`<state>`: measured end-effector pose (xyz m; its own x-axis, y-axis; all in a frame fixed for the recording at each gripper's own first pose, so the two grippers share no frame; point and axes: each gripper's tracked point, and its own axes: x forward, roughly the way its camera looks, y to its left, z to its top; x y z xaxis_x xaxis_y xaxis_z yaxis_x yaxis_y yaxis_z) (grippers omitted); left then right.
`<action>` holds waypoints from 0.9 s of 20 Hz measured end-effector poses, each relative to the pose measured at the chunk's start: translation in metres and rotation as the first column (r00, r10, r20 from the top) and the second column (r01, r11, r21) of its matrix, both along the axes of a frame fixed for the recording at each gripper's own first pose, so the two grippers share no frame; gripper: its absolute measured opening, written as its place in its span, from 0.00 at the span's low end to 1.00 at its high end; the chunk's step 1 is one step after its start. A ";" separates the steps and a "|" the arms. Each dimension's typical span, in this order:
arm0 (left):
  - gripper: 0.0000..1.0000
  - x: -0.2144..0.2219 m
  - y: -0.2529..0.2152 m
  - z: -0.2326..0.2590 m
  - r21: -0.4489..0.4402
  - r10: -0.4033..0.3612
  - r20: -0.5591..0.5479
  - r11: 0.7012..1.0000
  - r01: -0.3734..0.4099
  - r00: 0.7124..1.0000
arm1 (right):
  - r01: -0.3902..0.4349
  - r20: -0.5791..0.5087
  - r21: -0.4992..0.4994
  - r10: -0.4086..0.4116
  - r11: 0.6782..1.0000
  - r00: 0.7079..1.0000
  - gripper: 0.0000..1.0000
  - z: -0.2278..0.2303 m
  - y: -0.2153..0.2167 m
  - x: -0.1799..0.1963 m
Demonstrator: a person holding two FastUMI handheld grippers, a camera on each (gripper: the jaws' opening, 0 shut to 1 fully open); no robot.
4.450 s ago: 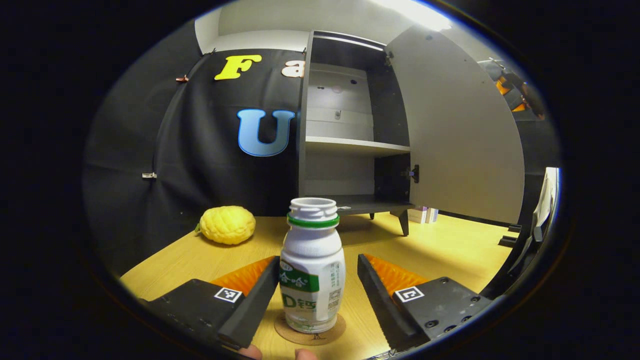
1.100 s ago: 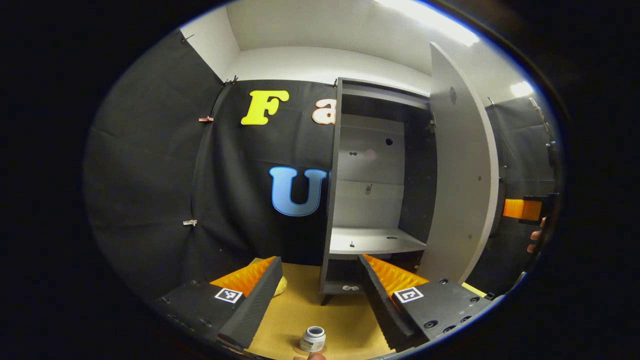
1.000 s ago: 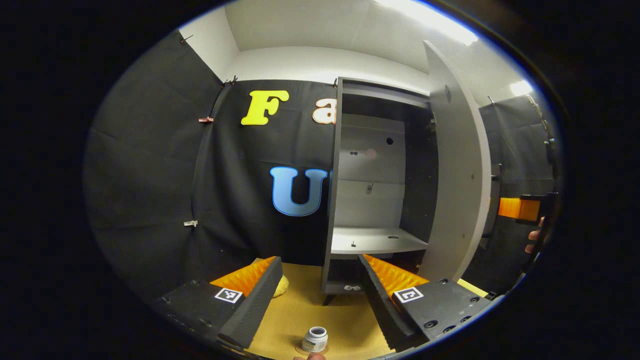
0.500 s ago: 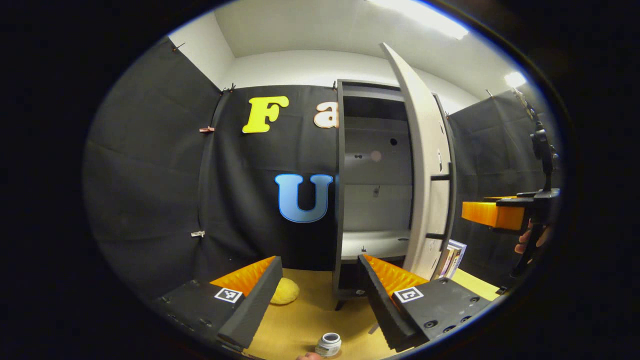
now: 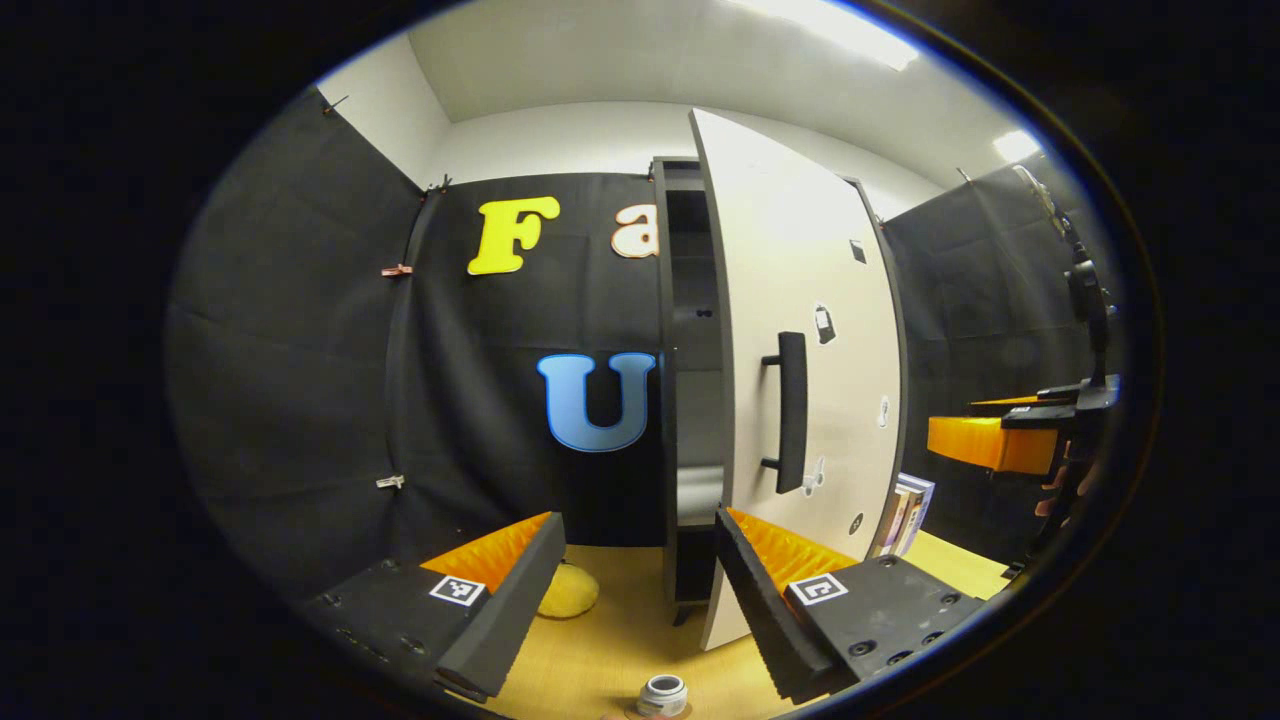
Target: Open the cabinet door with the right hand, grasp the bottle in the cabinet with the left hand and place it on the coaster, then close the cabinet door with the right hand.
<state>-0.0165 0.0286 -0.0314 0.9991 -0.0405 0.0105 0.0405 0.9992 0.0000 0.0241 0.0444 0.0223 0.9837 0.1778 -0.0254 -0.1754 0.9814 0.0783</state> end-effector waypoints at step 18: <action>0.94 -0.021 -0.040 0.007 -0.018 -0.054 0.006 0.998 0.054 0.999 | 0.090 0.003 -0.011 -0.090 0.996 0.996 0.97 -0.001 -0.021 -0.007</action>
<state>-0.0375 -0.0110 -0.0243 0.9954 -0.0943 0.0176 0.0946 0.9954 -0.0172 0.0171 0.0232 0.0218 0.9958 0.0879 -0.0245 -0.0861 0.9940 0.0672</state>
